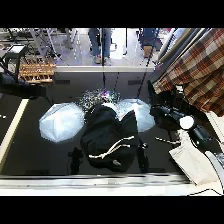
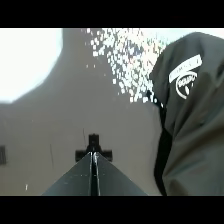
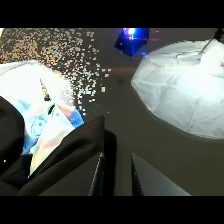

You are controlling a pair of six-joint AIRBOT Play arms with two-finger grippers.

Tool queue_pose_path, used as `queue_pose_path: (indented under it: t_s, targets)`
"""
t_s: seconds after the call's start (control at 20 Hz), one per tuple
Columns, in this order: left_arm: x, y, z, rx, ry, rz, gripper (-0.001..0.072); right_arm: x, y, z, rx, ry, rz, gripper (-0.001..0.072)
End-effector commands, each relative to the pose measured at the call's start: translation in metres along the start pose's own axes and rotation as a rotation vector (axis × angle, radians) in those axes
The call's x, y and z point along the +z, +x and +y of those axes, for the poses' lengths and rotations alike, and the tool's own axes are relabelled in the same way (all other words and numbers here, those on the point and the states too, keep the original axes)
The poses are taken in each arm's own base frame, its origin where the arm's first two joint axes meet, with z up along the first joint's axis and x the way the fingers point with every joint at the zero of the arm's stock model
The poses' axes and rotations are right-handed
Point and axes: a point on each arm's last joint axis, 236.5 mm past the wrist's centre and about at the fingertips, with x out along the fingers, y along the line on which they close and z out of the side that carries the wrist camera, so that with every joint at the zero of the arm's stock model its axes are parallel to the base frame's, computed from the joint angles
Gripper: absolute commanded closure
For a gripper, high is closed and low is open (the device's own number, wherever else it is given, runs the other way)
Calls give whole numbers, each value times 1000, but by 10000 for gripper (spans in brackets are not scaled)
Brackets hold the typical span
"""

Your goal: Fold the clothes and pants, and hang the long-sleeved shirts on hangers.

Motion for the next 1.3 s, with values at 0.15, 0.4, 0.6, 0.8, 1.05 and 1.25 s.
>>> queue_pose_path:
  t_s: [0.15, 0.4, 0.6, 0.8, 1.05, 1.25]
  targets:
    - [10, -1, -24, -101, -39, -38, 696, 14, -17, 33, 118, 134, 3, 482]
    - [-5, -2, -39, -155, -39, 26, -13, 18, -82, 9, -10, -198, 166, 486]
    - [-55, 14, -65, -274, -32, 209, 21, -32, -130, -27, -30, -5, 371, 284]
    - [-144, 55, -132, -578, -105, 374, 18, -136, -127, -5, 245, 266, 543, 213]
    - [-226, 120, -156, -642, -346, 441, -8, -211, -86, 38, 426, 510, 632, 131]
    - [-243, 162, -157, -626, -450, 512, -5, -244, -42, 65, 448, 462, 791, 131]
